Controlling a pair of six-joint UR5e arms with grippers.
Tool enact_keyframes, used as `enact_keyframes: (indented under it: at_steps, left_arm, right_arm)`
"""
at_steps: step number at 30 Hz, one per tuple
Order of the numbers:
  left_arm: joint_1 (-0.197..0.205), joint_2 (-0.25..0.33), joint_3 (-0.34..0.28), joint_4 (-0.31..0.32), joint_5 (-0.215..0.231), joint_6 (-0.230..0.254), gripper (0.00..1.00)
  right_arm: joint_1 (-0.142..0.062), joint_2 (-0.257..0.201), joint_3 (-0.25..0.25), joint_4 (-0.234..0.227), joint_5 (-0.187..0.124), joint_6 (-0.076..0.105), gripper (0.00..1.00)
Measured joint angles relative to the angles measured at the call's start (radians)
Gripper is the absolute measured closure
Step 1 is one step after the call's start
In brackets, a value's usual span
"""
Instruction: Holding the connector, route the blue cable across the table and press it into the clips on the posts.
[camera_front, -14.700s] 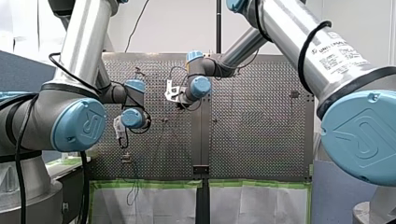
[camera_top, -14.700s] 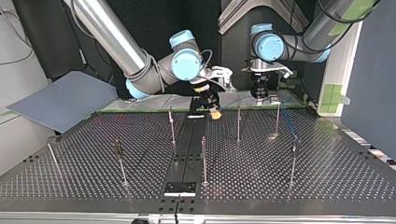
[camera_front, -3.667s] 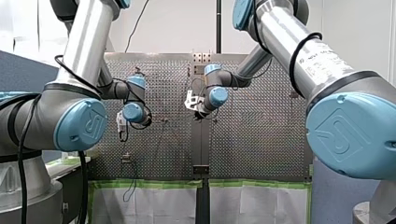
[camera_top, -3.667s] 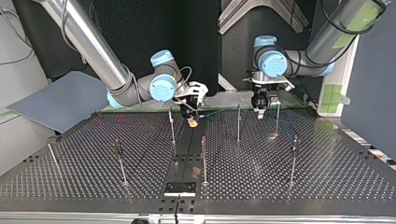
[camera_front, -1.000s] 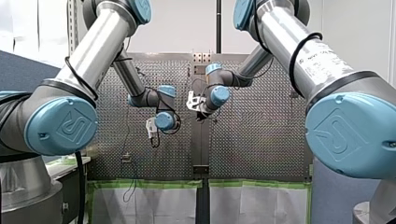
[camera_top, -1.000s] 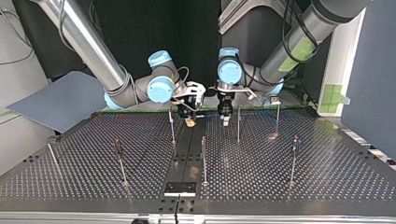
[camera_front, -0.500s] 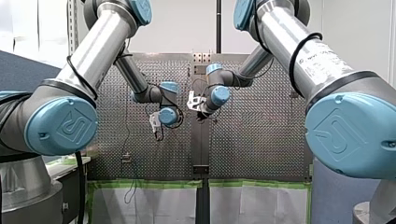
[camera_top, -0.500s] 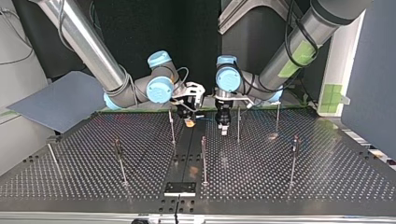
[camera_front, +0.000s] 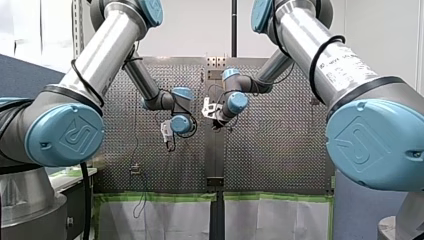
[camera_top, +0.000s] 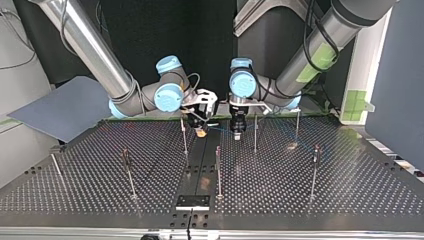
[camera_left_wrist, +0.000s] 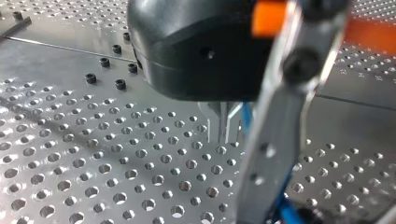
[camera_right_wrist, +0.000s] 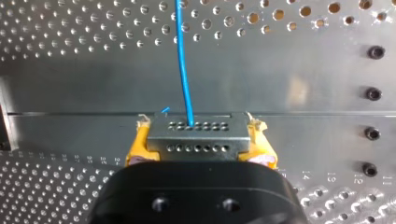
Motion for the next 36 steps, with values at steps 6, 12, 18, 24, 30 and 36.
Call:
enact_keyframes:
  at_steps: [6,12,18,24,30,36]
  left_arm:
    - [-0.008,0.002,0.000,-0.029,-0.037,0.007,0.99]
    - [-0.020,0.008,0.000,-0.050,-0.054,0.021,0.99]
    - [-0.045,0.043,0.000,-0.096,-0.083,0.043,0.99]
    - [-0.061,0.088,0.000,-0.142,-0.105,0.048,0.99]
    - [-0.067,0.135,0.000,-0.189,-0.116,0.049,0.99]
    - [-0.072,0.187,0.000,-0.226,-0.116,0.049,0.99]
  right_arm:
    - [-0.004,-0.009,0.000,0.004,-0.002,-0.002,1.00]
    - [-0.006,-0.041,0.000,0.015,-0.001,0.003,1.00]
    - [-0.007,-0.084,0.001,0.041,0.000,0.004,1.00]
    - [-0.007,-0.115,0.002,0.068,0.002,0.004,1.00]
    - [-0.008,-0.156,0.023,0.085,0.006,0.005,1.00]
    - [-0.010,-0.205,0.061,0.098,0.016,0.009,1.00]
